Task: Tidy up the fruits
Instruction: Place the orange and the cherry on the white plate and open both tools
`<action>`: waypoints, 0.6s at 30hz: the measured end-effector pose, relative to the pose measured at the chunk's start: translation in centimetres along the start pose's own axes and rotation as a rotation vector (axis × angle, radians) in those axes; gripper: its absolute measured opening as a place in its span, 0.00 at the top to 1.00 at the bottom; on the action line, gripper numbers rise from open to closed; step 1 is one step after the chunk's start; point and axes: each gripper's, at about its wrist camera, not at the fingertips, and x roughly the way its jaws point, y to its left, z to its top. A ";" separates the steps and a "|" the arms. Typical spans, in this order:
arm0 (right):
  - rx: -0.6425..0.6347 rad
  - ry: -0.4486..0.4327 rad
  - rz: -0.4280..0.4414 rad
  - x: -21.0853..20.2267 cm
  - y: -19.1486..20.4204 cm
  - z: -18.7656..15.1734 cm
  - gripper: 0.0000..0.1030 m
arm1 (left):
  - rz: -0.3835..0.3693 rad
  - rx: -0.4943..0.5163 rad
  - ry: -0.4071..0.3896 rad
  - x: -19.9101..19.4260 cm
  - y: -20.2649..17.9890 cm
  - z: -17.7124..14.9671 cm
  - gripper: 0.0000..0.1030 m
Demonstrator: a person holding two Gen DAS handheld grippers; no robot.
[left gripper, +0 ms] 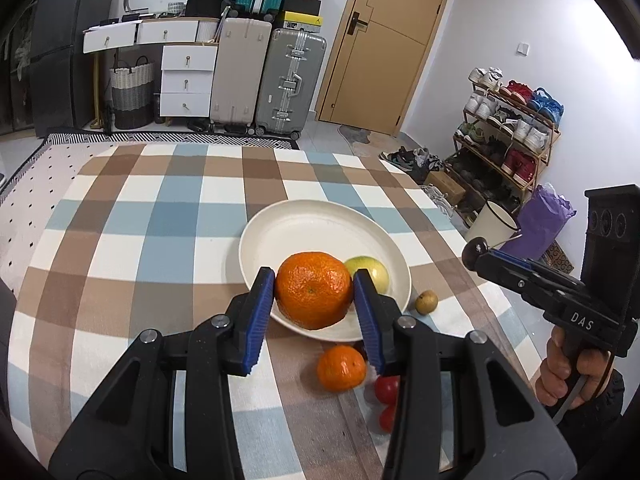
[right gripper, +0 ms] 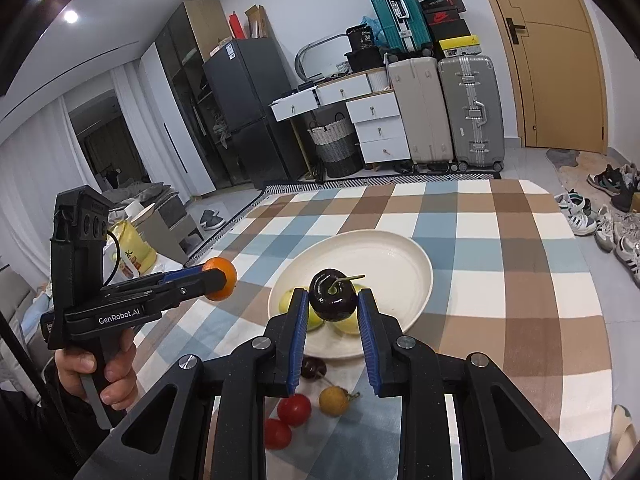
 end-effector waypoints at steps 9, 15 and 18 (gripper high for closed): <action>0.029 -0.005 -0.028 1.5 -1.2 0.9 0.75 | 0.041 0.018 0.001 2.5 0.5 1.6 0.63; 0.043 0.007 -0.049 3.1 -2.3 1.0 0.75 | 0.069 0.021 0.013 4.7 1.2 2.0 0.63; 0.052 0.017 -0.057 4.0 -2.8 0.9 0.75 | 0.079 0.021 0.024 6.1 1.6 2.0 0.63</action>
